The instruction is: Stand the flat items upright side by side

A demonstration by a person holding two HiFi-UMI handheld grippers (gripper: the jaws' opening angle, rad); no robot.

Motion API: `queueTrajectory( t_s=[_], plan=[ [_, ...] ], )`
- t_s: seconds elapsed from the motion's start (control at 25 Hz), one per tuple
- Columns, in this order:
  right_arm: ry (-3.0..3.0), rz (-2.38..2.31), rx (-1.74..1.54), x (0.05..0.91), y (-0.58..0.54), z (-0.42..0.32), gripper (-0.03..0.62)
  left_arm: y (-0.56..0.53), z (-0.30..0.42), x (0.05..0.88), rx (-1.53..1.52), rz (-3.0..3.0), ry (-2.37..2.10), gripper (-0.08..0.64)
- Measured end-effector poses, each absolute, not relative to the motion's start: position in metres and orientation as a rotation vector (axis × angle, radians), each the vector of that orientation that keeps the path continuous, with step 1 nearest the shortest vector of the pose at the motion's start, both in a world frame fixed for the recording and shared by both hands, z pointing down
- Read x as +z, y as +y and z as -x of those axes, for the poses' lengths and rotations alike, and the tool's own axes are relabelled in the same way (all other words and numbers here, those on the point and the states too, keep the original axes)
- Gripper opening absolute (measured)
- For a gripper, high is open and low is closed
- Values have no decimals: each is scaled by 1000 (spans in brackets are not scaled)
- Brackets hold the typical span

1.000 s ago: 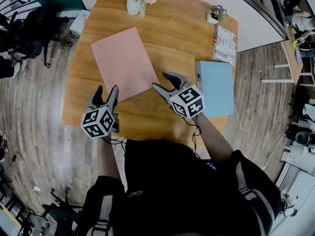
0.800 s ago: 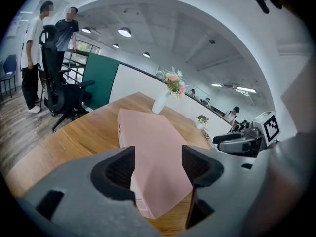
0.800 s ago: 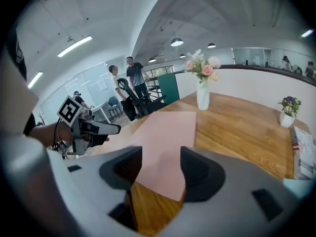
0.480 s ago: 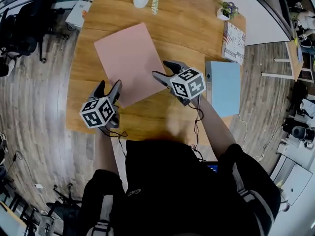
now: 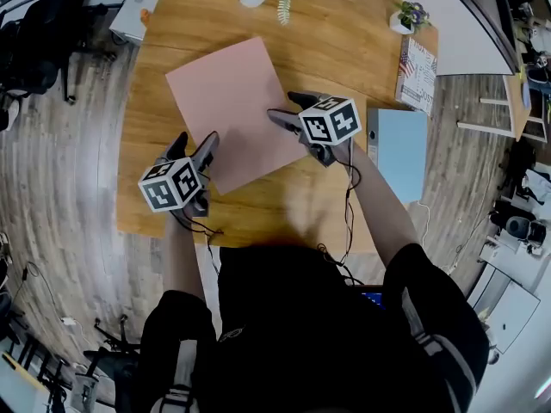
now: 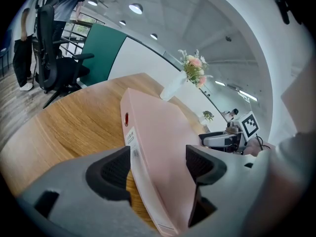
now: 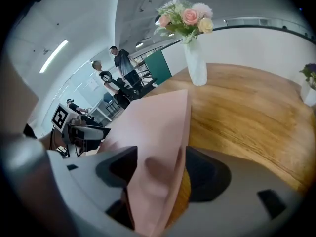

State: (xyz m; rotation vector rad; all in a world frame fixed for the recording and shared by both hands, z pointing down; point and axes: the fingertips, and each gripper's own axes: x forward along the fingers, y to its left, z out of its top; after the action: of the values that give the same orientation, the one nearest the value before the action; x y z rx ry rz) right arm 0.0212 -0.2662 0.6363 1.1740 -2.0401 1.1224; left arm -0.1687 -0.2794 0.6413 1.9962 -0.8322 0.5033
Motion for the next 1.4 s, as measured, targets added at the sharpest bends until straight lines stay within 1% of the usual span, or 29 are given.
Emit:
queueTrajectory(
  t_s=[0.4, 0.68, 0.96, 1.4],
  plan=[
    [-2057, -1087, 1258, 653, -276, -17, 325, -293, 160, 657, 496, -1954, -781, 365],
    [-2057, -1031, 1207, 657, -278, -15, 331, -297, 158, 667, 542, -1953, -801, 370],
    [-2057, -1054, 1176, 659, -278, -13, 327, -298, 158, 672, 519, -1936, -813, 379],
    [-2086, -1109, 1123, 653, -274, -11, 321, -294, 158, 663, 526, -1976, -862, 357]
  ],
)
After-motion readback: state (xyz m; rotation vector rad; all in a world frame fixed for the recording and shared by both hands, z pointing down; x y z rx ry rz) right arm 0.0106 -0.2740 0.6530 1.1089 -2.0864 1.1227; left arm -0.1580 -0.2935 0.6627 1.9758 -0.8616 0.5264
